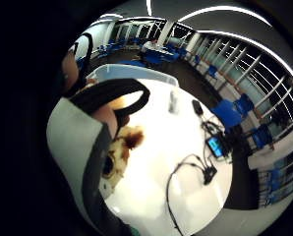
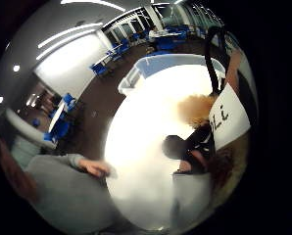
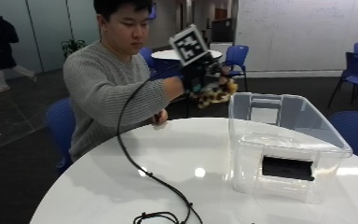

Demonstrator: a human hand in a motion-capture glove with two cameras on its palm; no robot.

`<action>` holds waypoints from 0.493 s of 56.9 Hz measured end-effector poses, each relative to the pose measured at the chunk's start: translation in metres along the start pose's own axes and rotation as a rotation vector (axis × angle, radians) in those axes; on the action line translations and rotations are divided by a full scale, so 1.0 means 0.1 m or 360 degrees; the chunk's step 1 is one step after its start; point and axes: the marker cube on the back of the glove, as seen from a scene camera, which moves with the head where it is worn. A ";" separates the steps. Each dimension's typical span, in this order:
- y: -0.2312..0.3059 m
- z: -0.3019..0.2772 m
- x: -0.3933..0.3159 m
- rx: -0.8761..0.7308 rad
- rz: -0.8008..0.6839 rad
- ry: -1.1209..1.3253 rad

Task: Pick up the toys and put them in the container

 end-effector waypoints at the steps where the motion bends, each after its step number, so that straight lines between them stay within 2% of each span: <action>1: -0.13 0.07 0.02 -0.0018 -0.0001 0.0104; 5: -0.57 0.36 0.05 -0.0133 0.0013 0.0444; 9: -1.00 0.66 -0.22 -0.0277 0.0185 0.0267; 12: -1.16 0.88 -0.32 -0.0362 0.0199 0.0259; 15: -1.20 1.02 -0.32 -0.0408 0.0174 0.0247; 19: -1.19 1.15 -0.23 -0.0450 0.0291 0.0278; 23: -1.09 1.23 -0.23 -0.0539 0.0221 0.0189; 28: -0.99 1.30 -0.16 -0.0667 0.0347 0.0162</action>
